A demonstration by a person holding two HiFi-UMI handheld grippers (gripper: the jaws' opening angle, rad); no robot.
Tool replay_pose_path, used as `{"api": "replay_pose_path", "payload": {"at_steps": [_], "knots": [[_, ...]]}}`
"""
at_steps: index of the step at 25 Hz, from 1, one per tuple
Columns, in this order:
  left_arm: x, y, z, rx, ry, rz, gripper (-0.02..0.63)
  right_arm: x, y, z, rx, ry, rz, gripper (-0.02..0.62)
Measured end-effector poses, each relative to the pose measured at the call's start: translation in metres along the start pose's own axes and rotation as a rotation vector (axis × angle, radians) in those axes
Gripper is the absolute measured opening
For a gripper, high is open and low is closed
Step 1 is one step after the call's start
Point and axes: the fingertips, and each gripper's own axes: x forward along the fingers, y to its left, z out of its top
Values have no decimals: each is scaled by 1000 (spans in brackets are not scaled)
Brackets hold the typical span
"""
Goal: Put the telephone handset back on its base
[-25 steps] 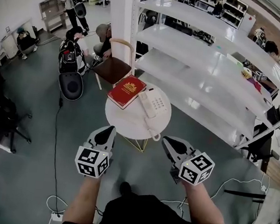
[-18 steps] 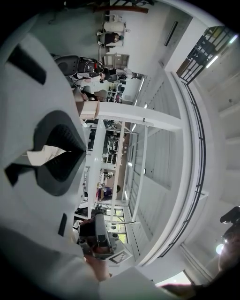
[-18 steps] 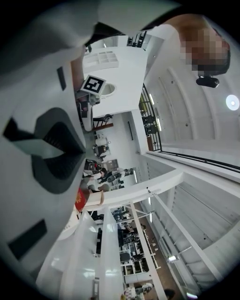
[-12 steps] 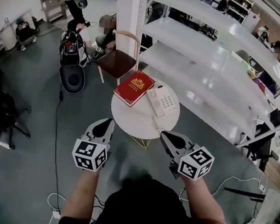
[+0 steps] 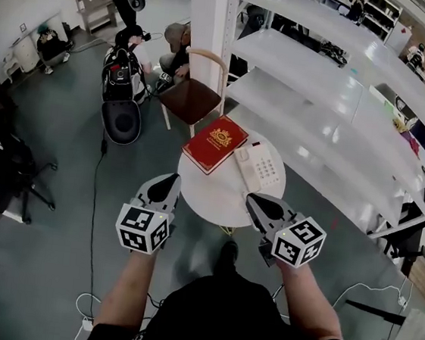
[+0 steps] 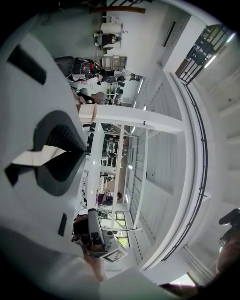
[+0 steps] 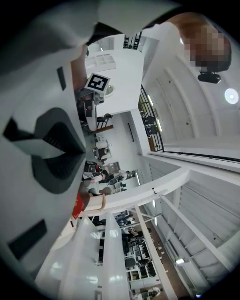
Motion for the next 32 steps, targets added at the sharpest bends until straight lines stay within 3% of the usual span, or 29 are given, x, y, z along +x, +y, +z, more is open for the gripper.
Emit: {"api": "replay_pose_path", "payload": {"at_steps": [6, 15, 21, 32], "knots": [[62, 17, 12, -15, 22, 13, 9, 32, -60, 23, -3, -7, 25, 6], [127, 33, 3, -39, 93, 52, 9, 72, -124, 19, 17, 50, 91, 7], [143, 41, -5, -45, 107, 44, 9, 103, -126, -5, -8, 142, 137, 27], [145, 85, -42, -93, 153, 6, 9, 153, -106, -66, -40, 348, 117, 92]]}}
